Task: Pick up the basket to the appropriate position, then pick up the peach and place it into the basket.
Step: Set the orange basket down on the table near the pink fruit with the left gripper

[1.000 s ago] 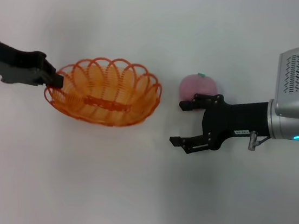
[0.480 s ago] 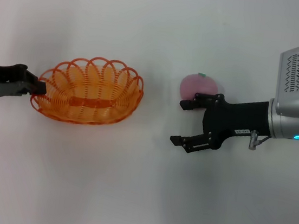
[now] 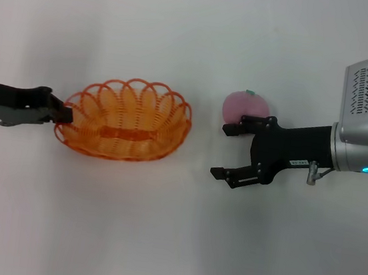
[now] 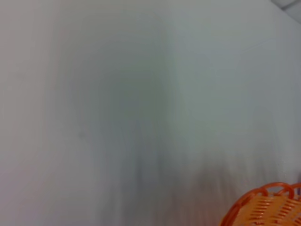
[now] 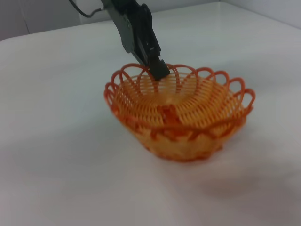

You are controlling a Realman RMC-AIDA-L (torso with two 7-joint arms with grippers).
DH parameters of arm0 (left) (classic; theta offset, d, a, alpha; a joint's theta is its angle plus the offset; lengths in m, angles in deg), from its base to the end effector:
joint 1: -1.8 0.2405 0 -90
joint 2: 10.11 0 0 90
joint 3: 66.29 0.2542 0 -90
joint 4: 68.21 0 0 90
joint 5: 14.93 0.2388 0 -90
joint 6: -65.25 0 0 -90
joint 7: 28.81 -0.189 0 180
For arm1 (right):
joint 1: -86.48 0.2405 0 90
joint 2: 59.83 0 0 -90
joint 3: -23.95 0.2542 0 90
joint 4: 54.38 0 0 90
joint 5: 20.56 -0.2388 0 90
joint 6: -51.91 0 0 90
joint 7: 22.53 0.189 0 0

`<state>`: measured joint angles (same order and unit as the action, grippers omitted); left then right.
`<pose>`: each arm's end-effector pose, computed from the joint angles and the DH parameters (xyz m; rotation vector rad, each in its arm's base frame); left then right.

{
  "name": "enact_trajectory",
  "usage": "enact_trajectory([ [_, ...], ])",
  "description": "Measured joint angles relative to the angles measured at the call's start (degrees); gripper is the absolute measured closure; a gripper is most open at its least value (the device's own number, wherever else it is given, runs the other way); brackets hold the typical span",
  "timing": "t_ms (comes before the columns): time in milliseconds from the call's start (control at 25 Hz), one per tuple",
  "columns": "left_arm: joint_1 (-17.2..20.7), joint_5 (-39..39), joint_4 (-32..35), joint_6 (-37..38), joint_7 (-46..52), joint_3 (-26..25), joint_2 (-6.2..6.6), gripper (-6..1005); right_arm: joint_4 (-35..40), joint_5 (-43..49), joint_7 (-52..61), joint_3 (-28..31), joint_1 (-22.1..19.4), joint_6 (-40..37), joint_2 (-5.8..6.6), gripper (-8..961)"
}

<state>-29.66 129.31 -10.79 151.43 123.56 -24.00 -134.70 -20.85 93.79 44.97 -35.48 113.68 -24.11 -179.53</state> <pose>-0.2866 0.3730 -0.0361 -2.1202 -1.9563 -0.1647 0.2937 0.3376 -0.1070 -2.9046 0.3777 0.3102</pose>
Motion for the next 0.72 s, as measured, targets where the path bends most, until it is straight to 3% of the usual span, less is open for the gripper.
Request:
enact_trajectory([
  [80,1.23,-2.21,1.05,-1.49,1.6,4.11,0.06,936,-0.01,0.0,0.0,0.0,0.01,0.01,0.0,14],
  [720,4.13,-5.9,2.29,-3.94,2.88,5.09,-0.04,936,-0.05,0.0,0.0,-0.34,0.05,-0.01,-0.09,15],
])
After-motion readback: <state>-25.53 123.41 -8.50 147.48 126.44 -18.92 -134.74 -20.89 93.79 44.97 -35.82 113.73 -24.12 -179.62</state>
